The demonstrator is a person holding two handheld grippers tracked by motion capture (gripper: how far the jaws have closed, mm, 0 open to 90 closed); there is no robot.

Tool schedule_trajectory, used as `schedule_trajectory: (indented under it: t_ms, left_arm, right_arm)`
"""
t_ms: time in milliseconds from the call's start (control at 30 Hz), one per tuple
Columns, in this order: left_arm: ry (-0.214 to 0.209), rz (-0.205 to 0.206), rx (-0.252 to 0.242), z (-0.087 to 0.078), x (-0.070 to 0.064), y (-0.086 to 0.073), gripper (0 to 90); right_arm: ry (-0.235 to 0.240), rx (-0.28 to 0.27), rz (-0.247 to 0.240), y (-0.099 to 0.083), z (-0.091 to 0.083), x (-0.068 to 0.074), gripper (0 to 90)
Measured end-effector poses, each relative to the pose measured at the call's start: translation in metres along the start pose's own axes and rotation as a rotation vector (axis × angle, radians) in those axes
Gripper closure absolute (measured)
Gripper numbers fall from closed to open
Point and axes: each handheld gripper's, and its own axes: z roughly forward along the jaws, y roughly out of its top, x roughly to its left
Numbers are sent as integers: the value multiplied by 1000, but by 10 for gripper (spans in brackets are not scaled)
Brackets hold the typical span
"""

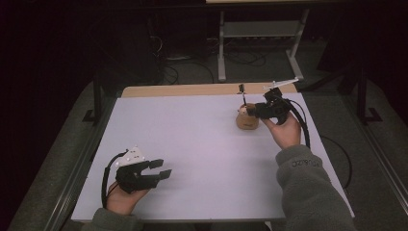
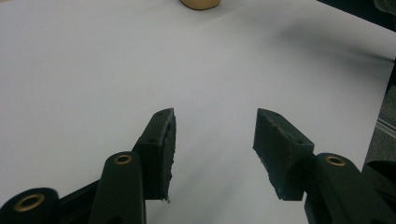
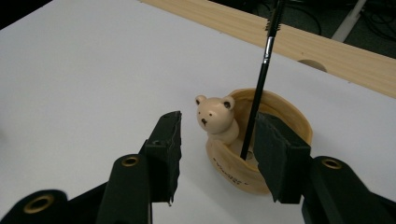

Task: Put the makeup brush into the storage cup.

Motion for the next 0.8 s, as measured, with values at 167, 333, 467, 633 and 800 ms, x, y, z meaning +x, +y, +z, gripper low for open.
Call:
schedule_trajectory:
  t_ms: [167, 333, 467, 633, 800]
  left_arm:
    - [1, -1, 0, 1, 0, 0, 477]
    - [3, -7, 6, 1, 1, -1, 465]
    - [4, -8, 8, 1, 1, -1, 460]
    - [6, -9, 10, 1, 1, 0, 455]
    - [8, -6, 10, 1, 1, 0, 451]
  right_arm:
    - [21, -10, -4, -4, -1, 2, 487]
    - [29, -15, -16, -7, -3, 6, 460]
    - [35, -15, -22, -11, -4, 8, 446]
    - [44, -9, -17, -16, -5, 11, 439]
    - [53, -10, -28, -21, -6, 13, 428]
